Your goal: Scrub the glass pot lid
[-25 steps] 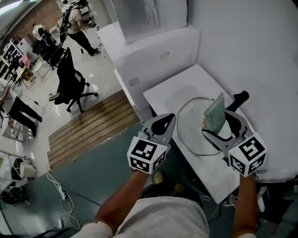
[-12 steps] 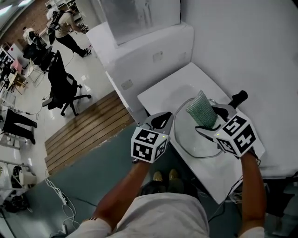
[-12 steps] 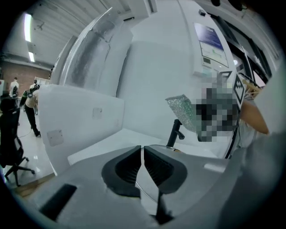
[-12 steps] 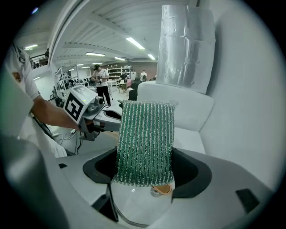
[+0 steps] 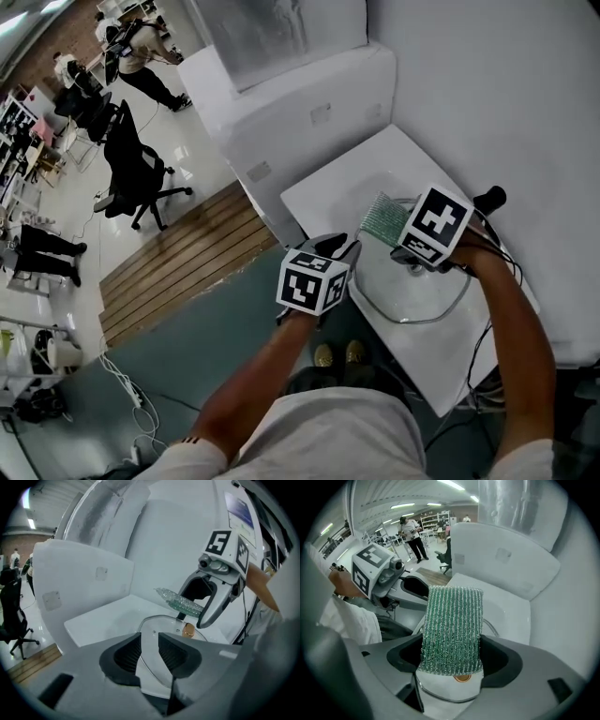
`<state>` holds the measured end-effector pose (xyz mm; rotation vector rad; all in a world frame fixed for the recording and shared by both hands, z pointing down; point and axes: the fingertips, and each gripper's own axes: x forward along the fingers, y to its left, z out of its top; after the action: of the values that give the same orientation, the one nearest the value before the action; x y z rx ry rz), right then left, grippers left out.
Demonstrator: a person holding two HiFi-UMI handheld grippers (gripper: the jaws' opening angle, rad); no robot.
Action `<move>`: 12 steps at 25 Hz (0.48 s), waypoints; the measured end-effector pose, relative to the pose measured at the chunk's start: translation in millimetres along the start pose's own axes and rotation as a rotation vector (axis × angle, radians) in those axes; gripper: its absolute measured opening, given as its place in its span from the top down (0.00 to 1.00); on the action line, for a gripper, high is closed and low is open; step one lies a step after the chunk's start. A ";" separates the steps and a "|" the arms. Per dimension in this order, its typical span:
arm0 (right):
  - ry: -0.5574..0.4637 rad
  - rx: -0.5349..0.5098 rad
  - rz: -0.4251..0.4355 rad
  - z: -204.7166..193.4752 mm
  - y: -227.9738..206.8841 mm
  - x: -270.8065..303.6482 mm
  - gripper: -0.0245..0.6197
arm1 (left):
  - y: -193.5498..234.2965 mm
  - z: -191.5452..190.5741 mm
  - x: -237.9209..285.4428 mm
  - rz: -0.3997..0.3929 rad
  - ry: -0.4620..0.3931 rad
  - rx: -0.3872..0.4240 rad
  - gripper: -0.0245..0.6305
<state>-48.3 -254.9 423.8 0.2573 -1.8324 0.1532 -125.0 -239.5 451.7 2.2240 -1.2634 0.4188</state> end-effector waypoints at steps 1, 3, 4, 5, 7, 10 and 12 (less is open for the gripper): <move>0.039 -0.012 0.018 -1.6 -0.8 6.8 0.42 | 0.7 -4.5 2.8 0.003 0.020 -0.005 0.78; 0.111 -0.036 0.039 -4.8 -3.7 19.3 0.42 | 3.0 -13.6 8.7 0.011 0.056 -0.018 0.75; 0.141 -0.045 0.045 -5.9 -5.7 24.5 0.42 | 4.0 -17.7 11.4 0.013 0.072 -0.026 0.75; 0.167 -0.051 0.049 -6.9 -7.7 28.8 0.42 | 4.6 -21.4 13.7 0.016 0.086 -0.035 0.74; 0.214 -0.058 0.058 -8.2 -10.6 35.2 0.42 | 5.0 -27.9 17.2 0.018 0.115 -0.052 0.73; 0.269 -0.056 0.081 -10.4 -12.8 45.2 0.42 | 5.8 -37.3 22.5 0.021 0.155 -0.077 0.71; 0.300 -0.053 0.095 -12.1 -14.8 52.5 0.42 | 6.0 -41.6 26.6 0.023 0.177 -0.089 0.71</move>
<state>-46.8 -271.4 477.2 0.1038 -1.5485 0.1981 -116.6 -235.7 500.6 2.0516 -1.1909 0.5451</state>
